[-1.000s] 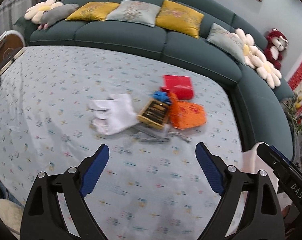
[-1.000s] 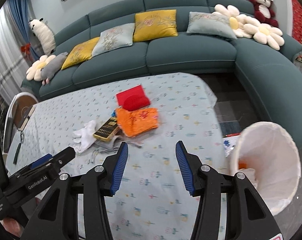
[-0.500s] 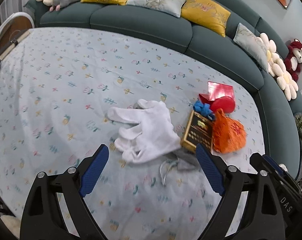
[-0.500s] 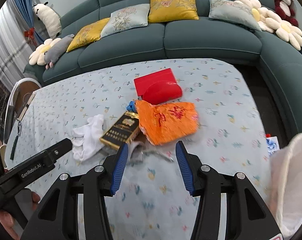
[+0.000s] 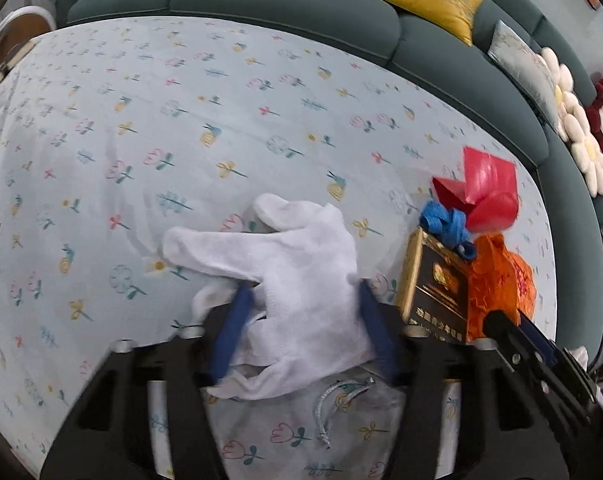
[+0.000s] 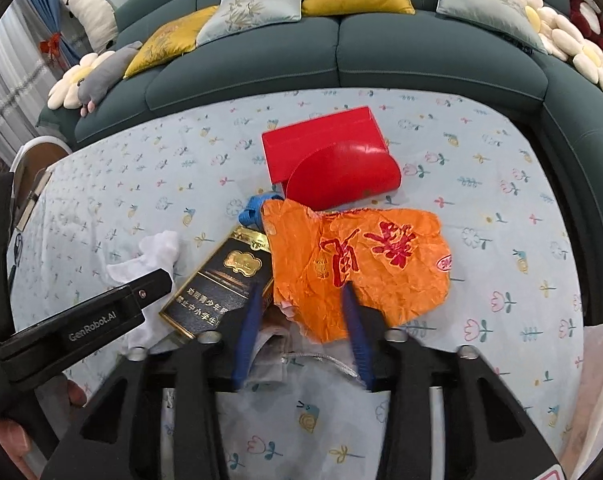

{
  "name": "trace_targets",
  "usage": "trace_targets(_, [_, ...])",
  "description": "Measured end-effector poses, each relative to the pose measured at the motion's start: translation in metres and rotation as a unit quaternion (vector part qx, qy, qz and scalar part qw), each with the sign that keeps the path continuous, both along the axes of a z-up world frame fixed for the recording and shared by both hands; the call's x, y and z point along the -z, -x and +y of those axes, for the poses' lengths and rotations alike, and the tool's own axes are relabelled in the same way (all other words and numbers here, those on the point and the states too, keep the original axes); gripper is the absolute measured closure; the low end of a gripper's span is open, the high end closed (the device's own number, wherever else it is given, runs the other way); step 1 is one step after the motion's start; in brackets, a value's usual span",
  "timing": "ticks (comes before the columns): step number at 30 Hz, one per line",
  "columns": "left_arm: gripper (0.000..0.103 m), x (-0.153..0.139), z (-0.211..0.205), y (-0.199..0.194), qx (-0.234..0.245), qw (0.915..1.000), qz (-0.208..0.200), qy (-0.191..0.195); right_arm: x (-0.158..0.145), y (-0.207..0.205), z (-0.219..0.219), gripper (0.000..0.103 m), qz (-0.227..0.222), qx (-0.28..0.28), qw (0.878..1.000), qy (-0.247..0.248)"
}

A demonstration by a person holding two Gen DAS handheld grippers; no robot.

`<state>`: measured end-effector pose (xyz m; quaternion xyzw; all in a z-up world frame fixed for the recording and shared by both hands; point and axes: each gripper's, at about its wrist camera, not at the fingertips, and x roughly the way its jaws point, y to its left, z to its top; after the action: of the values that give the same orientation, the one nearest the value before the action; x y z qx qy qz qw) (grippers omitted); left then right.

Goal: Collect trash
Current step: 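Grasp the white gloves with the left tool while the right tool grasps the orange bag, then carry the gloves and orange bag over the bin and open both tools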

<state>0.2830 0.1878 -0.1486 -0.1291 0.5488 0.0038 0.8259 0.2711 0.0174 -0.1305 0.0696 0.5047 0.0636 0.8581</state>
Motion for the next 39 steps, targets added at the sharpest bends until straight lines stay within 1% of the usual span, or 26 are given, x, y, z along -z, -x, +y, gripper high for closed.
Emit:
trace_targets(1, [0.075, -0.001, -0.002, 0.001, 0.003, 1.0000, -0.003, -0.005, 0.000, 0.000, 0.000, 0.094, 0.001, -0.001, 1.000, -0.001])
trace_targets(2, [0.081, -0.002, -0.003, 0.002, 0.006, 0.9999, -0.006, -0.008, 0.000, 0.002, 0.000, 0.096, 0.001, -0.002, 1.000, -0.003])
trace_targets(4, [0.087, -0.009, -0.004, 0.006, 0.010, 0.9998, -0.014, -0.005, -0.006, 0.007, -0.001, 0.097, -0.008, -0.003, 1.000, -0.002])
trace_targets(7, [0.088, -0.025, -0.003, 0.014, 0.007, 0.9995, -0.030, -0.004, -0.018, 0.014, -0.006, 0.097, -0.021, -0.001, 1.000, -0.004])
trace_targets(11, [0.088, -0.049, -0.007, 0.026, 0.003, 0.9988, -0.049, 0.003, -0.043, 0.028, -0.017, 0.097, -0.044, 0.009, 0.999, -0.015])
trace_targets(16, [0.088, -0.088, -0.031, 0.046, 0.017, 0.9967, -0.079, 0.013, -0.074, 0.054, -0.037, 0.097, -0.072, 0.026, 0.997, -0.019])
trace_targets(17, [0.088, -0.092, -0.035, 0.048, 0.020, 0.9963, -0.082, 0.013, -0.079, 0.058, -0.042, 0.097, -0.076, 0.030, 0.996, -0.020])
trace_targets(23, [0.088, -0.125, -0.089, 0.076, 0.070, 0.9914, -0.110, 0.017, -0.110, 0.098, -0.083, 0.097, -0.105, 0.064, 0.992, -0.022])
trace_targets(28, [0.088, -0.143, -0.134, 0.101, 0.112, 0.9855, -0.125, 0.022, -0.129, 0.131, -0.122, 0.097, -0.126, 0.095, 0.987, -0.021])
trace_targets(32, [0.088, -0.154, -0.173, 0.125, 0.152, 0.9784, -0.138, 0.021, -0.135, 0.156, -0.153, 0.097, -0.136, 0.121, 0.983, -0.018])
trace_targets(39, [0.088, -0.160, -0.233, 0.158, 0.208, 0.9674, -0.143, 0.021, -0.137, 0.200, -0.209, 0.097, -0.145, 0.172, 0.974, -0.018])
